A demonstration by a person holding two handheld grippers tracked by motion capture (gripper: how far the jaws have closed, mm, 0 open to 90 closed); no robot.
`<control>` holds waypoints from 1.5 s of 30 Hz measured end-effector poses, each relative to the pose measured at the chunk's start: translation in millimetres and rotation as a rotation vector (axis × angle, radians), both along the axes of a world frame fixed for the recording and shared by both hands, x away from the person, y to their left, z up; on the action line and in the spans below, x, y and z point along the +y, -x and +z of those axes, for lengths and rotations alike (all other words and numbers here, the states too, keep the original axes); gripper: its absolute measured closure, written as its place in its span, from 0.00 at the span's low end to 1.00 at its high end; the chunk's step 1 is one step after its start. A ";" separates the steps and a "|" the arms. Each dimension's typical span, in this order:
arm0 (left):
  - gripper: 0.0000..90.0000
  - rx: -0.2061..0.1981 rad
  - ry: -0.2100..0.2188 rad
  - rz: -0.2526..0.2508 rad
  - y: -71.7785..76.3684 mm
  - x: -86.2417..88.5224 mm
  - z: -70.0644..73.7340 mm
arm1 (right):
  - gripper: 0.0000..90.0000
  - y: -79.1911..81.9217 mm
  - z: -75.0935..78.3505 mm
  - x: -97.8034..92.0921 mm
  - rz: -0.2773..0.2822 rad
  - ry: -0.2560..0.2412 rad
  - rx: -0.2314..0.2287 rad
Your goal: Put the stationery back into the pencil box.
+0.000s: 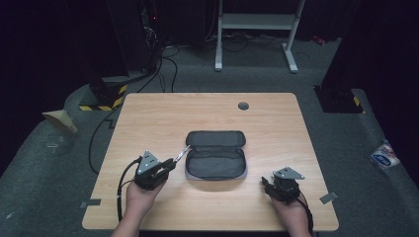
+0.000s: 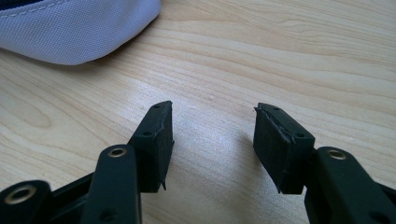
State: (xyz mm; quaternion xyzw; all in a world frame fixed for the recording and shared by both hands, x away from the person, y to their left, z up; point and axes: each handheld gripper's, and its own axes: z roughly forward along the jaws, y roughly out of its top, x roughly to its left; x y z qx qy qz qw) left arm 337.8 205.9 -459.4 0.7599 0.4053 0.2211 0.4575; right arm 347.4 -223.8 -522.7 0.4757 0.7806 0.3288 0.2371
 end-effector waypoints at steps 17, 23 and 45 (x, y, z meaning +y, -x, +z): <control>0.88 0.020 -0.011 -0.113 -20.6 -39.2 8.9 | 0.53 0.1 0.0 0.2 0.006 0.008 -0.006; 0.88 0.031 -0.009 -0.156 -29.5 -54.4 9.6 | 0.53 0.2 0.0 0.3 0.007 0.009 -0.006; 0.88 0.060 0.006 -0.263 -53.6 -93.4 8.0 | 0.53 0.9 0.1 1.1 0.005 0.007 -0.003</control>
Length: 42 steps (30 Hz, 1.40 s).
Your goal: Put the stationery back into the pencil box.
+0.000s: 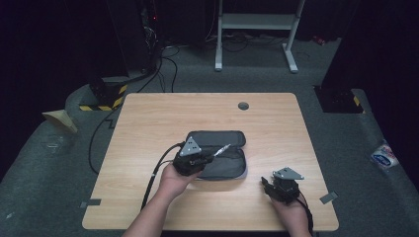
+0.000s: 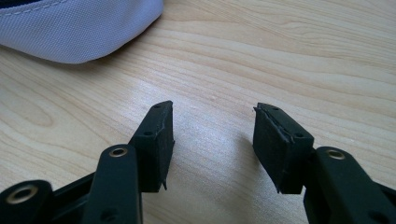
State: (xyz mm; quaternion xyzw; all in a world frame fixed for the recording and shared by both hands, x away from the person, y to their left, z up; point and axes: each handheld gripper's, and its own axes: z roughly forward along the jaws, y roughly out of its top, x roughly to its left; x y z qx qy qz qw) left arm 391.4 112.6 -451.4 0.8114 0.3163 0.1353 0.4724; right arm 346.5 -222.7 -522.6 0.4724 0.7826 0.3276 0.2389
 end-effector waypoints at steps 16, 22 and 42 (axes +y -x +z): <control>0.88 0.009 -0.043 -0.067 -11.1 -26.9 -0.1 | 0.53 0.3 0.0 0.0 0.005 0.003 -0.004; 0.88 0.025 -0.077 -0.090 -12.3 -30.7 -6.2 | 0.53 0.9 -0.1 0.5 0.003 0.005 -0.005; 0.74 0.061 -0.095 -0.046 -16.6 -27.4 -18.8 | 0.53 1.2 -0.1 0.6 0.007 0.011 -0.010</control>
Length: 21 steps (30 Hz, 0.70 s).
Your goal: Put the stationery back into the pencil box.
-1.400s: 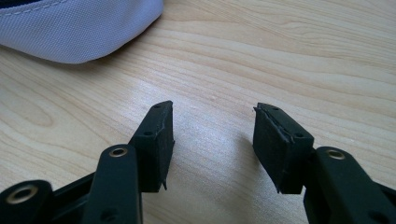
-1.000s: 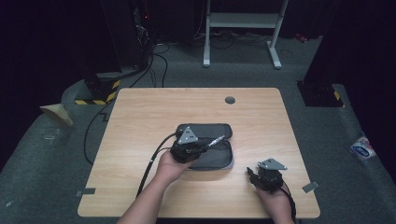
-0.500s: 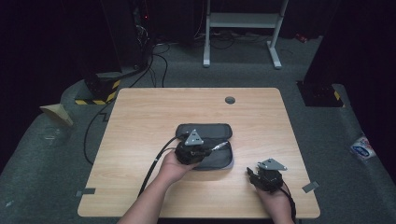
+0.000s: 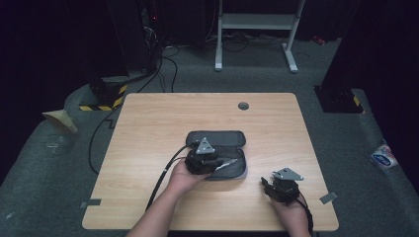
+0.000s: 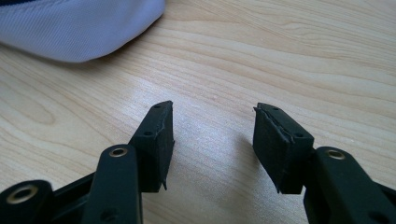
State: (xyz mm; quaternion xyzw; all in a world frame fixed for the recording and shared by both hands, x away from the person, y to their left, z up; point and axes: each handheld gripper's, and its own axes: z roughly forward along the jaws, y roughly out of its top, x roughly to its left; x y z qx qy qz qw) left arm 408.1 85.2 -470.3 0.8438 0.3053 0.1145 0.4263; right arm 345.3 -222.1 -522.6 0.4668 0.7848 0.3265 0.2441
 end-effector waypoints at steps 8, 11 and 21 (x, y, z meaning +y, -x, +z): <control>0.68 -0.021 0.023 0.046 4.3 7.8 1.8 | 0.53 -0.1 0.0 0.0 0.000 0.000 0.000; 0.64 -0.024 0.030 0.062 6.2 9.5 2.2 | 0.53 0.1 0.0 0.1 -0.001 0.000 0.000; 0.54 -0.030 0.059 0.108 15.6 16.6 7.6 | 0.53 0.2 0.0 0.2 -0.001 0.001 -0.001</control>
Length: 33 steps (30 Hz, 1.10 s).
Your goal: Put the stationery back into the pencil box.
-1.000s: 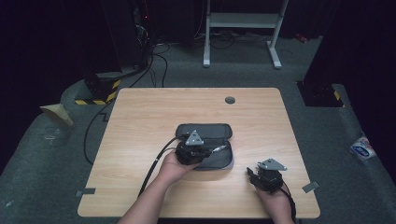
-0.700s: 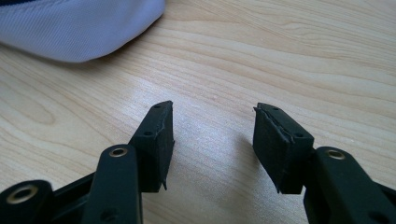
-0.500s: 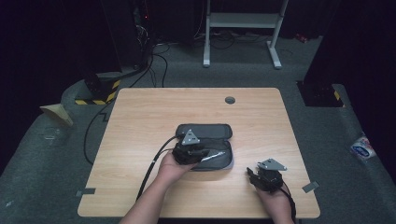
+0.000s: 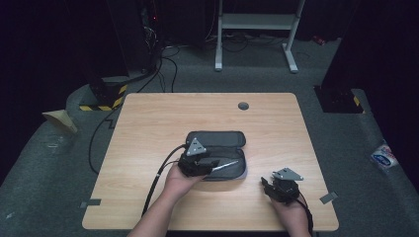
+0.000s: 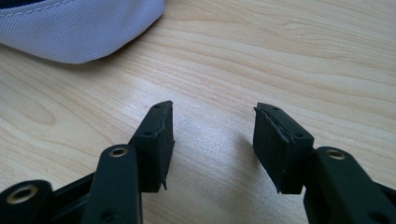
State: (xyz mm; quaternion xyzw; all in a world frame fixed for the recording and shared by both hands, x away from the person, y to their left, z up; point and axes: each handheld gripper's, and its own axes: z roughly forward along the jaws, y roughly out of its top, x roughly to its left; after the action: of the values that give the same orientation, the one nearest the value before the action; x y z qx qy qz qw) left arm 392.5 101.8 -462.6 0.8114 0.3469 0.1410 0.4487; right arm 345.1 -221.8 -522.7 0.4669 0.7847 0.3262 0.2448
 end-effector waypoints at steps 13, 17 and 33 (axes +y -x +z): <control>0.28 0.000 0.089 0.061 18.0 39.7 2.2 | 0.53 0.1 0.0 0.1 -0.001 0.000 0.001; 0.10 0.001 0.096 0.129 24.5 55.5 -0.1 | 0.53 0.2 0.0 0.2 -0.002 0.000 0.001; 0.00 0.088 -0.111 0.328 46.9 128.7 -39.6 | 0.53 0.2 0.0 0.2 -0.002 -0.001 0.001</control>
State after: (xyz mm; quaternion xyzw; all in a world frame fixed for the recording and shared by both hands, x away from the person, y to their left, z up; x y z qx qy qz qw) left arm 345.6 230.4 -502.2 0.7730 0.4854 0.1958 0.3585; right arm 344.9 -221.6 -522.6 0.4680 0.7842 0.3259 0.2446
